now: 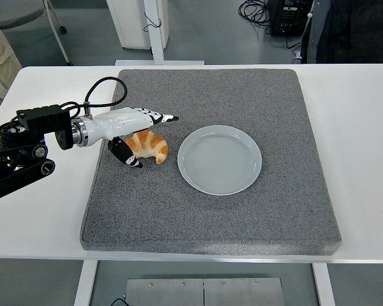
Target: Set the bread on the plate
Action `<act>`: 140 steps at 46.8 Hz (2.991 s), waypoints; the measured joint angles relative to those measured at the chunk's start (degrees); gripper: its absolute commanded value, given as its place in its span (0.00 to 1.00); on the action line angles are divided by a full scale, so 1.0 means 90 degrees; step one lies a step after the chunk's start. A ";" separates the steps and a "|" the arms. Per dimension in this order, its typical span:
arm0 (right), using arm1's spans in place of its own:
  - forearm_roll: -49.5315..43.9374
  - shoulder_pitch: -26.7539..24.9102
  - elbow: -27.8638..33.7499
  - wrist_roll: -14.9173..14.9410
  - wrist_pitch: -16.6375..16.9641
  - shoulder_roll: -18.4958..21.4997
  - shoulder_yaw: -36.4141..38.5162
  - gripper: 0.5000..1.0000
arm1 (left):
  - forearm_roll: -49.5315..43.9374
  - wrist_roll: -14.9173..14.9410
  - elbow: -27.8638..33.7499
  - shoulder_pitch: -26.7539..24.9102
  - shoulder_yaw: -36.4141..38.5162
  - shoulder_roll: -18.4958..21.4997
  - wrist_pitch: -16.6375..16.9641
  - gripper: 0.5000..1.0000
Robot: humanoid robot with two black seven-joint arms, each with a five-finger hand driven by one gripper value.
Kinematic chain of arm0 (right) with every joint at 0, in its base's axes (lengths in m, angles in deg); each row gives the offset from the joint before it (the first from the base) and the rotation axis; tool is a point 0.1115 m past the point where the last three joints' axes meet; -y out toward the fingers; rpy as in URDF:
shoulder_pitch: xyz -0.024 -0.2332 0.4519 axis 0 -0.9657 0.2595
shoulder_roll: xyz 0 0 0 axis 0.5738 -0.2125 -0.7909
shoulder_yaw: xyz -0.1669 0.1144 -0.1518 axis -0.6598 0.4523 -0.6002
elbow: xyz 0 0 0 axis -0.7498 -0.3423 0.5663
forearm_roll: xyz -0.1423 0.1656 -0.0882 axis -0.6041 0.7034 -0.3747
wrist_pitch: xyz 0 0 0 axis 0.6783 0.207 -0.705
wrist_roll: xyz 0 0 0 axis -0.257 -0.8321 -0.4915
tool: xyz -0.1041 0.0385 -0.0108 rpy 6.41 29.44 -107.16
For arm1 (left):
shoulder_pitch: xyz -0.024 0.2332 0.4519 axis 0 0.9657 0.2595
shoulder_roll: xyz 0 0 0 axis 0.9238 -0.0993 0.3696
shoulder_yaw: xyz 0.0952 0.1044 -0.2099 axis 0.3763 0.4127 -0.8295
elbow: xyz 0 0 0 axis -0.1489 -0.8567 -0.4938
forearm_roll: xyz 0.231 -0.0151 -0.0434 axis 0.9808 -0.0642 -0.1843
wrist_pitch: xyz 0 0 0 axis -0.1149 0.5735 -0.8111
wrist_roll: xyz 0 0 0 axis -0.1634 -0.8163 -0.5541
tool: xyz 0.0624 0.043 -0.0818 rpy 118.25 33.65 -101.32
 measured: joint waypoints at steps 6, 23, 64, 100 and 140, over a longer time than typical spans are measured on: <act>0.0000 -0.0001 0.0000 0.0000 0.0000 0.0000 0.0000 1.00 | 0.0010 0.0000 -0.0147 0.0018 -0.0001 -0.0083 0.0163 0.99; 0.0000 0.0000 0.0000 0.0000 0.0000 0.0000 0.0000 1.00 | 0.0280 -0.0009 -0.0537 0.0128 0.0010 -0.0359 0.0387 0.97; 0.0000 -0.0003 0.0000 0.0000 0.0000 0.0000 0.0000 1.00 | 0.0371 -0.0066 -0.0956 0.0187 0.0002 -0.0609 0.0563 0.00; 0.0000 -0.0001 0.0000 0.0000 0.0000 0.0000 0.0000 1.00 | 0.0090 -0.0118 -0.0926 -0.1497 -0.0017 -0.0301 0.0483 0.00; 0.0000 -0.0001 0.0000 0.0000 0.0000 0.0000 0.0000 1.00 | 0.0123 -0.0197 -0.0939 -0.2948 0.0094 -0.1297 -0.0030 0.00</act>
